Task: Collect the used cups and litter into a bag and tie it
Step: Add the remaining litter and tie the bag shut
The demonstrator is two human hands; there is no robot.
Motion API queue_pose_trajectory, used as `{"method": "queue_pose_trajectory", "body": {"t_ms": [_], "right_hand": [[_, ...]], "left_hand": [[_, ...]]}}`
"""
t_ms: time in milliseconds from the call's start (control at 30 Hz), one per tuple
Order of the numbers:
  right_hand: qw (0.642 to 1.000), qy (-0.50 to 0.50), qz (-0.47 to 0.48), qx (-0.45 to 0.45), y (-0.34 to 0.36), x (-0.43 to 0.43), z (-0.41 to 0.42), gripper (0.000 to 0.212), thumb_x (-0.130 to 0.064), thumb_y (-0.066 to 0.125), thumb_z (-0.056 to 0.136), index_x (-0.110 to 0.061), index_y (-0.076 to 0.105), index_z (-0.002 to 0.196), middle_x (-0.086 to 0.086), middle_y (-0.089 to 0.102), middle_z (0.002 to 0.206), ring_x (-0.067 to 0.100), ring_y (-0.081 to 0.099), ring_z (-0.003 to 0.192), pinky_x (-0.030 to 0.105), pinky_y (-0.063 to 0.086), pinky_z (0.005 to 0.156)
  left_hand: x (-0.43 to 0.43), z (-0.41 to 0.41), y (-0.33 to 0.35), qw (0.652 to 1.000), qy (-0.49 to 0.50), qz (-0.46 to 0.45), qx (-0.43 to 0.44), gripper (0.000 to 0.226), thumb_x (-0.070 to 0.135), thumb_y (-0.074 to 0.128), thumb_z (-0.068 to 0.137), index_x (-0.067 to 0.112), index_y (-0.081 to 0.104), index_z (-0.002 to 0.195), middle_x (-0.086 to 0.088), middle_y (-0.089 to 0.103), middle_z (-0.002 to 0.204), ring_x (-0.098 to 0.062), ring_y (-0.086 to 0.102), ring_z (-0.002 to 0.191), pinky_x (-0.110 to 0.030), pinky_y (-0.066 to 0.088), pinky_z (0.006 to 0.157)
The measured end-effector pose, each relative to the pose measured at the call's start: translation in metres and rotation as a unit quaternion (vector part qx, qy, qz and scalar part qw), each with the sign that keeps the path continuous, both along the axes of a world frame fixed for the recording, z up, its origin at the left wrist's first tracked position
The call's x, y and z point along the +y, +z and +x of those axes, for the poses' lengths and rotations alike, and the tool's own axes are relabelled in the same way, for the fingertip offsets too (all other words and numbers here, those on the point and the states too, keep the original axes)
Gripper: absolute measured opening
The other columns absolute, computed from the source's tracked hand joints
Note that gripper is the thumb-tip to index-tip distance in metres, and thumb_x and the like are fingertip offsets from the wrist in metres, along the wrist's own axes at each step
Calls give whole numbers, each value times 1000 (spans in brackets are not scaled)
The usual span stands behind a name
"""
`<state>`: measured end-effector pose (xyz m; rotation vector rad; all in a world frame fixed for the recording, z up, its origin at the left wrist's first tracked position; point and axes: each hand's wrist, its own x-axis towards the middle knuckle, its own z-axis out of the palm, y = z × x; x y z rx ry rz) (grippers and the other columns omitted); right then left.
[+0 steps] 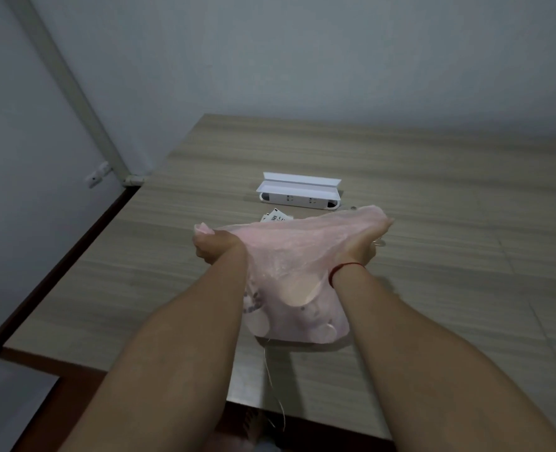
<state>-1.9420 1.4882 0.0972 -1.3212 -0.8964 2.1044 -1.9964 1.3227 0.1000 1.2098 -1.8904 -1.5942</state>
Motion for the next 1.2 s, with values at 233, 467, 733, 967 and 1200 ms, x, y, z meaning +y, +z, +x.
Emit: {"method": "queue_pose_trajectory", "body": {"t_ms": [233, 467, 733, 967, 1200], "right_hand": [[925, 270, 230, -139, -2, -16, -5, 85, -68, 63, 68, -8, 54, 128, 4, 62, 125, 27, 57, 119, 40, 44, 105], [979, 118, 139, -91, -4, 12, -20, 49, -15, 40, 96, 2, 38, 143, 17, 45, 145, 31, 48, 130, 35, 40, 108], [896, 291, 290, -168, 25, 0, 2, 60, -36, 59, 92, 1, 44, 137, 12, 46, 144, 25, 43, 132, 27, 35, 102], [826, 308, 395, -258, -14, 7, -11, 31, -12, 61, 86, -4, 64, 116, 19, 64, 122, 36, 58, 115, 39, 48, 95], [834, 277, 438, -189, -15, 5, -14, 25, -16, 59, 87, 1, 65, 105, 15, 68, 105, 28, 62, 100, 30, 46, 85]], "left_hand": [[12, -5, 2, 999, -40, 22, 13, 38, 23, 42, 103, 3, 54, 133, -20, 59, 132, -35, 55, 123, -34, 40, 100], [5, 0, 2, 999, -53, -9, -8, 39, 22, 41, 102, -2, 44, 132, -24, 55, 133, -38, 52, 123, -37, 38, 96], [10, -9, -18, 960, -273, -63, -7, 30, 12, 65, 87, -6, 59, 111, -23, 65, 112, -32, 65, 103, -38, 50, 88], [20, -14, -8, 952, -131, 256, 102, 31, 15, 36, 102, 2, 62, 113, -20, 71, 102, -33, 68, 93, -40, 54, 88], [19, -13, -20, 967, -250, -54, 1, 25, 11, 44, 98, 2, 60, 115, -23, 66, 109, -38, 65, 98, -36, 51, 79]]}}
